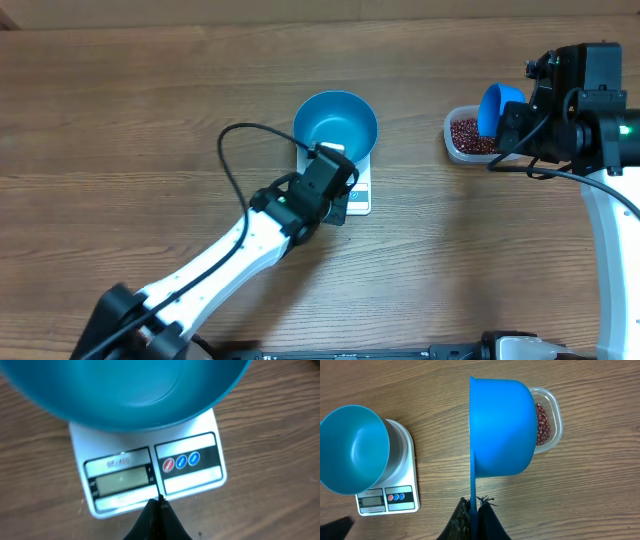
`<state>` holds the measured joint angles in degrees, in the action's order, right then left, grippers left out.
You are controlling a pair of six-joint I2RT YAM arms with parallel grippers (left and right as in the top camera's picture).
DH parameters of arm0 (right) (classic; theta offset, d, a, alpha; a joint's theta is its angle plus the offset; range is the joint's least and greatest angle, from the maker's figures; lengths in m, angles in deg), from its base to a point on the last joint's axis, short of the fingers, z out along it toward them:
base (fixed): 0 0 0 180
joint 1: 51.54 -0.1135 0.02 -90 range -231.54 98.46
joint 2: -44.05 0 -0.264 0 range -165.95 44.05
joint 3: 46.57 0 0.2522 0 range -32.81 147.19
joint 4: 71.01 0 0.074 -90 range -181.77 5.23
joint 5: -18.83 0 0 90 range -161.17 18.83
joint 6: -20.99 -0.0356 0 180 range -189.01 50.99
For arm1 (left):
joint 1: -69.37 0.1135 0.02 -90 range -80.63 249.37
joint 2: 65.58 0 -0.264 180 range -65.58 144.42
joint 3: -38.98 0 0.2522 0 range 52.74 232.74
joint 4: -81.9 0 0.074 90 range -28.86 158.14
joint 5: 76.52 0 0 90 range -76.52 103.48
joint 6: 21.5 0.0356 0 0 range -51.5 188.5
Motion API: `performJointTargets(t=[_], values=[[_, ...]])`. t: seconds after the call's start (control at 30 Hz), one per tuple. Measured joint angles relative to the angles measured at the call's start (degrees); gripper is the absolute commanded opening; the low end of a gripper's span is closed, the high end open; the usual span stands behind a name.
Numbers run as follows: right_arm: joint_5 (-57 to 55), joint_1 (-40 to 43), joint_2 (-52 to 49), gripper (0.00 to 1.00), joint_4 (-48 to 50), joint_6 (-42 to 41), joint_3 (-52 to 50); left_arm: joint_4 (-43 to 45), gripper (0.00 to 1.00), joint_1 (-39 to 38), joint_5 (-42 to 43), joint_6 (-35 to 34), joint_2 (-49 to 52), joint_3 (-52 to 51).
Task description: Scoop item into bowl and weigh 150g on scale
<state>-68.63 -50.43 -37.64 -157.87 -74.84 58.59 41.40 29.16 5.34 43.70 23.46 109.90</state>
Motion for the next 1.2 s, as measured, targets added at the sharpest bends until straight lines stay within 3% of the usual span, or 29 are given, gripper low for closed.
performJointTargets(t=[0.33,1.2], values=[[0.07,0.0,0.0,0.04,-0.02,0.02,0.0,5.53,0.05,-0.7,0.2,2.36,9.16,-0.13],[0.04,-0.02,0.0,0.04,-0.02,0.04,0.0,10.97,0.05,-0.7,0.2,4.31,13.64,-0.2]])
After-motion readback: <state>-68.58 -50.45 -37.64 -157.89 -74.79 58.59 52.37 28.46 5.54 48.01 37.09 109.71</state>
